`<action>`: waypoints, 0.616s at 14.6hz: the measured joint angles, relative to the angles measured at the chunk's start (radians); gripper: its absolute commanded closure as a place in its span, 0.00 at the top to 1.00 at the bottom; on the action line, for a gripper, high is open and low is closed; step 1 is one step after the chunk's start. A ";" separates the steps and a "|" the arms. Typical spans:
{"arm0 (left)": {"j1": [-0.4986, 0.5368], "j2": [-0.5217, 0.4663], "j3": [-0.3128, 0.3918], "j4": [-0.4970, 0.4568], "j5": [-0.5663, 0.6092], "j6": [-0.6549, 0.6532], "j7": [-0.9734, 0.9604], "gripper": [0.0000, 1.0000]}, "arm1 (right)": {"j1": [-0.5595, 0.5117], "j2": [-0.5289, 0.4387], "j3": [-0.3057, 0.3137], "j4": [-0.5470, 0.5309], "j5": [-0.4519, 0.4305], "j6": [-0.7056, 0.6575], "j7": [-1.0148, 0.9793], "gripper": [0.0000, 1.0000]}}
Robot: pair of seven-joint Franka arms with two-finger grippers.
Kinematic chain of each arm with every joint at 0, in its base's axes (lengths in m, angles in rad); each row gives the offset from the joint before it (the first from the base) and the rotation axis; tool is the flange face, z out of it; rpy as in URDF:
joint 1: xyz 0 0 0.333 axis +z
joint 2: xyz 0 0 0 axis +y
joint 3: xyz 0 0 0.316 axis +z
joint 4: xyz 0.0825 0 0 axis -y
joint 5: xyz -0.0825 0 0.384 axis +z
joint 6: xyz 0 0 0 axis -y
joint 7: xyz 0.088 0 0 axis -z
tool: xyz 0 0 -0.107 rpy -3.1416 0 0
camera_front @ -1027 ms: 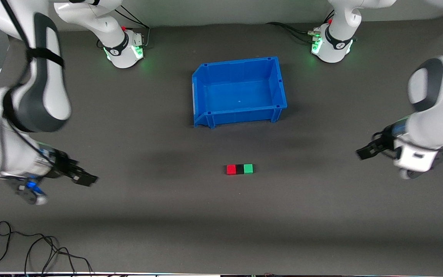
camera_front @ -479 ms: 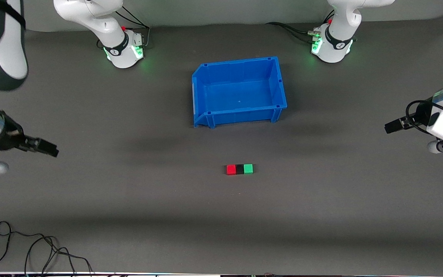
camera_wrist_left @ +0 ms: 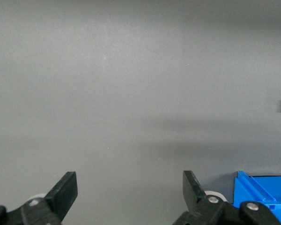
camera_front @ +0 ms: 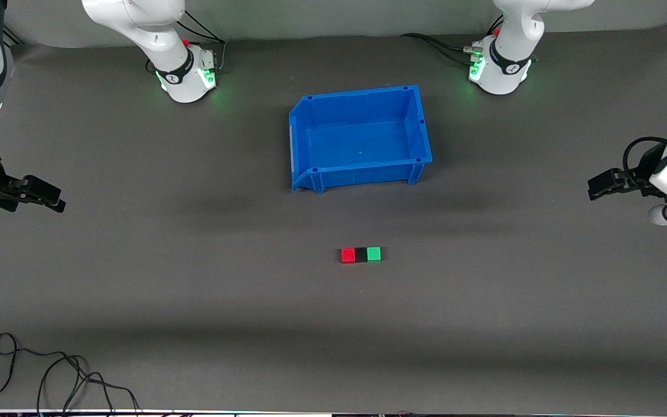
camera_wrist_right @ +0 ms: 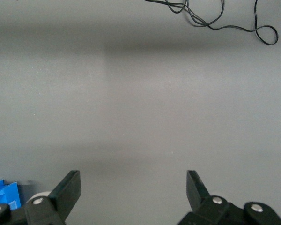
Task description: Attach green and red cubes to black cube
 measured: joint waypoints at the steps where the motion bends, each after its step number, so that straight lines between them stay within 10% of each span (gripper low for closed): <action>1: 0.002 0.009 0.001 0.008 -0.002 -0.001 0.017 0.99 | 0.000 0.000 0.003 -0.001 0.000 0.000 0.000 1.00; 9: 0.023 0.031 0.004 0.052 -0.050 0.008 0.100 0.99 | 0.000 -0.012 0.006 -0.002 0.000 -0.046 0.000 1.00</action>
